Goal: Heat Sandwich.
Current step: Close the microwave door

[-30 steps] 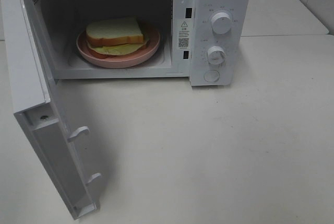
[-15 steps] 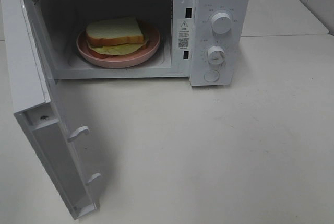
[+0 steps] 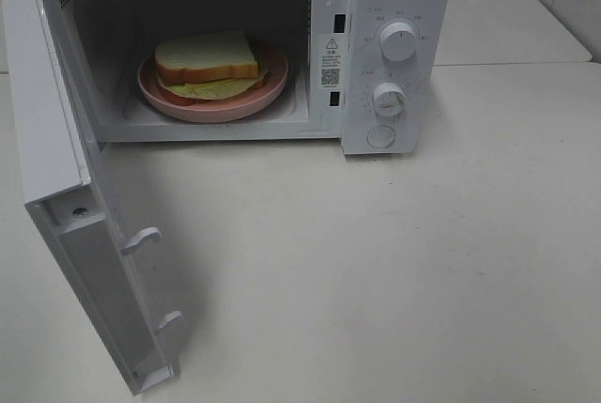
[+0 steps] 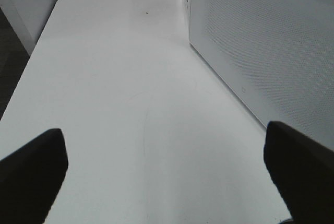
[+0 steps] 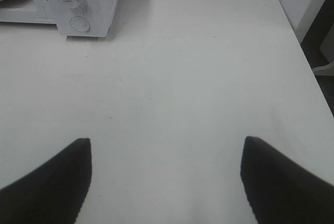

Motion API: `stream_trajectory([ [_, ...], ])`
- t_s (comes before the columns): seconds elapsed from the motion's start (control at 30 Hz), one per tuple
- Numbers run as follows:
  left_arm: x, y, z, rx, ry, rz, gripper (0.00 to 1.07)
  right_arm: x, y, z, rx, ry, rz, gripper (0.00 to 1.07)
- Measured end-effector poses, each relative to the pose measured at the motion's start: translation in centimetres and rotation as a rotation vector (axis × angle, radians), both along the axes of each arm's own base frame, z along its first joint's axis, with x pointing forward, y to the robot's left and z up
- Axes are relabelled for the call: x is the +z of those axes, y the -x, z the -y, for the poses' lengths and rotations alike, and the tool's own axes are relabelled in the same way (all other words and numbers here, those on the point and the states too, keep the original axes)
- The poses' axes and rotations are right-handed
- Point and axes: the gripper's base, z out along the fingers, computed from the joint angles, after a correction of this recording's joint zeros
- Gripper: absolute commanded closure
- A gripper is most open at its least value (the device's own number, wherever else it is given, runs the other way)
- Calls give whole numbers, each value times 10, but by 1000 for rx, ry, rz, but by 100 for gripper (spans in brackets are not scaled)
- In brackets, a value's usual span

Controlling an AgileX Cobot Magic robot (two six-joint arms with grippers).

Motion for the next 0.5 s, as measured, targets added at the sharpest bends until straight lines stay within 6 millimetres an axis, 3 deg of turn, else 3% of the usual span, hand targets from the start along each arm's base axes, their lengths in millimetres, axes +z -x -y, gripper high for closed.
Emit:
stream_trajectory([
  [0.5,0,0,0,0,0,0,9,0,0,0,0,0,0,31],
])
